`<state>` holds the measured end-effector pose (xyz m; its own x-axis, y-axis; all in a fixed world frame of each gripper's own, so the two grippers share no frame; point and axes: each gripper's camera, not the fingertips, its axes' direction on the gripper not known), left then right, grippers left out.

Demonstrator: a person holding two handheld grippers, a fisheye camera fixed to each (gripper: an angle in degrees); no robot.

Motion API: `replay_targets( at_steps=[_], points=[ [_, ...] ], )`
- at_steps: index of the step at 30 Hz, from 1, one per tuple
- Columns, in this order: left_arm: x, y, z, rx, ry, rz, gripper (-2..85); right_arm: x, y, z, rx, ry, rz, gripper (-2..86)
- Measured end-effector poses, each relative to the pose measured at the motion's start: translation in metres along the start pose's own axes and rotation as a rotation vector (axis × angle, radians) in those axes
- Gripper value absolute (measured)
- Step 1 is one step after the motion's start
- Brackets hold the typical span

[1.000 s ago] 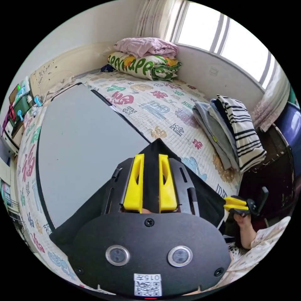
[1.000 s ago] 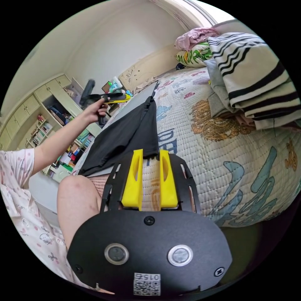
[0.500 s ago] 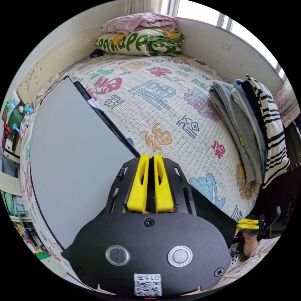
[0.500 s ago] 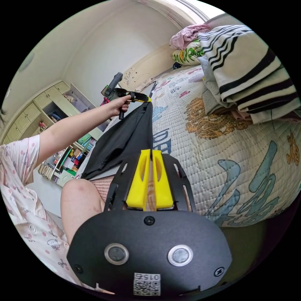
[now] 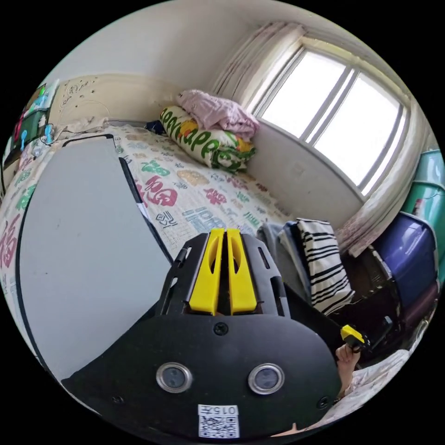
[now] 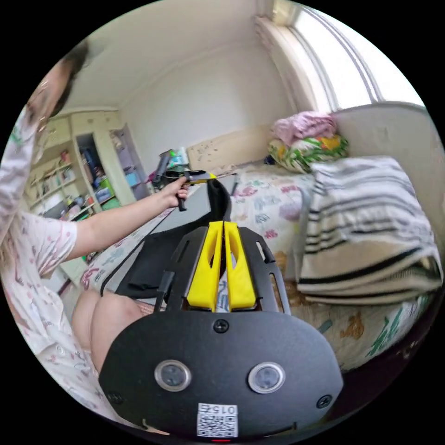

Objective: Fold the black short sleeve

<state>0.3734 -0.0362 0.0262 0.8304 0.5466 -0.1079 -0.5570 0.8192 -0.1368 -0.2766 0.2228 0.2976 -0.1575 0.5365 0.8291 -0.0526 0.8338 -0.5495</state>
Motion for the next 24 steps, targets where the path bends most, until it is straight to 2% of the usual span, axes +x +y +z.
replay_targets(
  at_steps=[5,7,9,13,15,24],
  points=[
    [-0.057,0.036,-0.123,0.076,0.016,-0.068,0.3,-0.090,0.042,-0.003,-0.075,-0.265,-0.315,-0.1],
    [-0.090,0.074,-0.181,0.085,-0.023,-0.091,0.2,-0.132,0.082,0.028,-0.193,-0.455,-0.410,-0.1],
    [-0.114,0.105,-0.213,0.070,-0.068,-0.104,0.1,-0.163,0.116,0.060,-0.335,-0.549,-0.486,-0.1],
    [-0.163,0.169,-0.250,-0.029,-0.202,-0.139,-0.2,-0.213,0.189,0.100,-0.494,-0.562,-0.654,-0.2],
    [-0.174,0.190,-0.255,-0.031,-0.205,-0.158,-0.3,-0.221,0.211,0.114,-0.566,-0.603,-0.678,-0.2],
    [-0.158,0.217,-0.261,0.015,-0.298,-0.140,0.0,-0.232,0.311,0.168,-0.793,-0.550,-0.806,-0.2]
  ],
)
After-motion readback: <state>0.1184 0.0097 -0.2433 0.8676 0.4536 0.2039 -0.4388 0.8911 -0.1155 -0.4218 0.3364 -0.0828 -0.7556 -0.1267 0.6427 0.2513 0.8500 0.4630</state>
